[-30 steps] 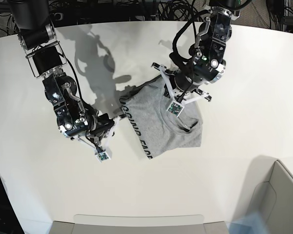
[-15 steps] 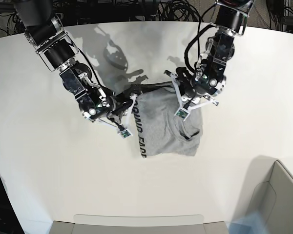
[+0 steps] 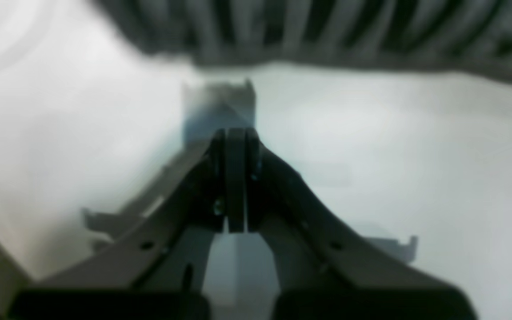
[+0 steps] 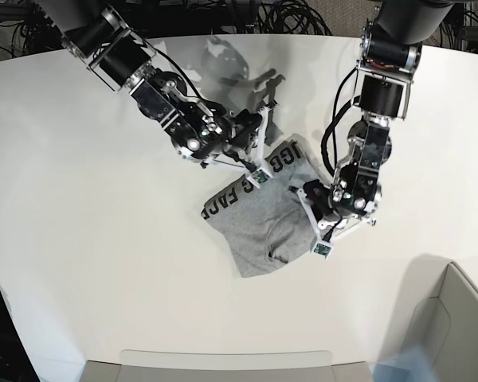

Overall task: Fold the T-shirt properly
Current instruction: 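Grasp the bundle's lettered edge with both grippers and lift it, then lay the bundle down flat and open both grippers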

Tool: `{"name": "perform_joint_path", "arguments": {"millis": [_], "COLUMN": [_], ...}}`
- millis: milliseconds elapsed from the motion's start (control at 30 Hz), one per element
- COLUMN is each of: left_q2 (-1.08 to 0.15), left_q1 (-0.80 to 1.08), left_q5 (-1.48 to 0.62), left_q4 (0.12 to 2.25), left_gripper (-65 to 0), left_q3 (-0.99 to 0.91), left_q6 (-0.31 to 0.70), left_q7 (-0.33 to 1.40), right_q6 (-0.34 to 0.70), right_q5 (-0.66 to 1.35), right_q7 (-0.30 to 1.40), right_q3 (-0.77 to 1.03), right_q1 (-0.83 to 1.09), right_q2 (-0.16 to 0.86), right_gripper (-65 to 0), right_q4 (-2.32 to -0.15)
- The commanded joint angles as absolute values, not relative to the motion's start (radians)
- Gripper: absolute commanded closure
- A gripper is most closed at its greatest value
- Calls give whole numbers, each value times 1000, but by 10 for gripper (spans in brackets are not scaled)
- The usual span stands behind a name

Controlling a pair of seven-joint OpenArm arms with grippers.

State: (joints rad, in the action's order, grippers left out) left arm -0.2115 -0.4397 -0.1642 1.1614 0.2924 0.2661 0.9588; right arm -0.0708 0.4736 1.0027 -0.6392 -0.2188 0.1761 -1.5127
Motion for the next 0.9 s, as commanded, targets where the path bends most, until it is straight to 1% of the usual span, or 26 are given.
{"name": "perform_joint_path", "arguments": {"millis": [0,67,167,300,367,500,567,633,767,867], "left_q2": [-208,-186,-160,-139,-139,-139,-139,-139,-143,-145], "left_q1": [-501,-538,-565,-572,-555,-407,-338,-285,-216,-197], "left_q5": [-171,-171,-171,-171,-171,-171,-171,-171,-170,-170], "left_q4": [1164,1142,1141,1170,1250,1475,1581,1636,1612,1554], "left_gripper": [0,0,0,0,0,0,0,0,0,0], "left_q3": [289,288,286,285,291,295,314,335,414,403], "left_q6": [266,266,266,263,263,266,266,266,266,263], "left_q7": [917,894,871,875,903,1021,1044,1058,1061,1053], "right_q6": [-70,-70,-70,-68,-67,-67,-67,-65,-65,-65], "right_q5": [472,472,466,466,466,466,466,466,466,470], "right_q7": [987,987,986,978,978,954,909,874,819,796], "right_q3": [-593,-527,-404,-251,-220,-216,-216,-223,-323,-407], "right_q1": [-223,-174,-125,-119,-145,-231,-265,-294,-348,-364], "right_q2": [206,236,251,248,248,251,248,246,246,236], "right_gripper": [0,0,0,0,0,0,0,0,0,0], "right_q4": [-1581,-1659,-1721,-1718,-1692,-1560,-1475,-1403,-1273,-1211]}}
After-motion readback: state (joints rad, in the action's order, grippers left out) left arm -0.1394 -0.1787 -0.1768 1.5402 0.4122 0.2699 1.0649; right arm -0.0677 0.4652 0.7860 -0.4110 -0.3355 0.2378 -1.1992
